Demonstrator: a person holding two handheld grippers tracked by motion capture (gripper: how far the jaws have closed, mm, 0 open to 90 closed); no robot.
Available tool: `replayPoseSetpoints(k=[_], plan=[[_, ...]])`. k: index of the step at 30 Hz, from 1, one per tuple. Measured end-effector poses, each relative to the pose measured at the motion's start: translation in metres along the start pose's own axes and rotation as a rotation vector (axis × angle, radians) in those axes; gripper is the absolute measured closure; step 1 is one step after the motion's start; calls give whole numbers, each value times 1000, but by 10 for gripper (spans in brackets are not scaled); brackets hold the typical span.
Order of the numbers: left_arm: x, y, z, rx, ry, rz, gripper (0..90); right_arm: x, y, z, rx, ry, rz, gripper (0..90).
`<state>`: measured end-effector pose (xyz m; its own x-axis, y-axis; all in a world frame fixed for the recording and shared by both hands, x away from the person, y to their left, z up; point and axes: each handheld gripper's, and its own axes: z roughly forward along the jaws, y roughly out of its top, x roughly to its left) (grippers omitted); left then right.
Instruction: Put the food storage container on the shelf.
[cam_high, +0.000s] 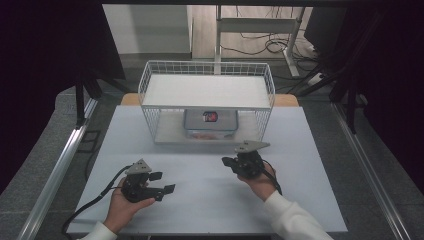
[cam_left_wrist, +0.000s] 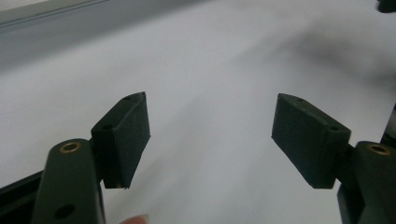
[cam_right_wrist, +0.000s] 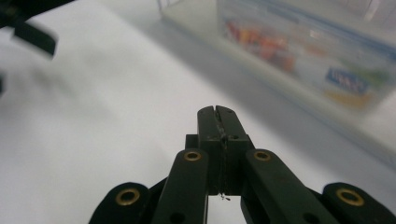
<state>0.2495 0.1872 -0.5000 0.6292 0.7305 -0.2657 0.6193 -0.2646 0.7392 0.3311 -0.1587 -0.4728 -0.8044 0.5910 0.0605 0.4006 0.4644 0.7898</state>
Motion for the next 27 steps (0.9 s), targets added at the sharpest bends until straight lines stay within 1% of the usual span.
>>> replayPoseSetpoints(k=[1, 2, 4, 6, 10, 13, 14, 15, 16, 18, 19, 20, 22, 24, 27], plan=[[0, 0, 0, 0, 0, 0, 268, 0, 0, 0, 0, 0, 0, 886], [-2, -2, -1, 5, 14, 12, 267, 0, -13, -12, 15, 4, -5, 886], [-3, -3, -2, 9, 19, 22, 265, 0, -24, -25, 27, -8, -10, 886], [-4, -3, -3, 6, 18, 27, 263, -2, -33, -38, 25, -19, 6, 885], [-3, -2, -7, -7, 12, 26, 262, -6, -50, -65, 8, -58, 71, 885], [-2, -2, -10, -16, 12, 30, 261, -9, -65, -80, 13, -85, 121, 875], [-1, -1, -10, -18, 11, 31, 261, -10, -70, -84, 14, -95, 128, 864], [-1, 0, -10, -20, 9, 30, 260, -10, -73, -87, 15, -107, 137, 831], [0, 0, -9, -22, 6, 28, 260, -11, -76, -90, 10, -121, 135, 766], [2, 1, -8, -19, 5, 28, 257, -11, -78, -92, -10, -179, 131, 561], [3, 2, -7, -19, 5, 25, 256, -11, -78, -92, -20, -195, 137, 486], [4, 2, -6, -17, 3, 24, 254, -12, -78, -92, -22, -196, 143, 439], [4, 3, -5, -19, 2, 20, 253, -12, -79, -91, -23, -194, 142, 371], [5, 3, -6, -21, 1, 18, 251, -12, -79, -90, -21, -192, 136, 342], [6, 4, -7, -27, 0, 14, 247, -15, -80, -92, -28, -194, 141, 308]])
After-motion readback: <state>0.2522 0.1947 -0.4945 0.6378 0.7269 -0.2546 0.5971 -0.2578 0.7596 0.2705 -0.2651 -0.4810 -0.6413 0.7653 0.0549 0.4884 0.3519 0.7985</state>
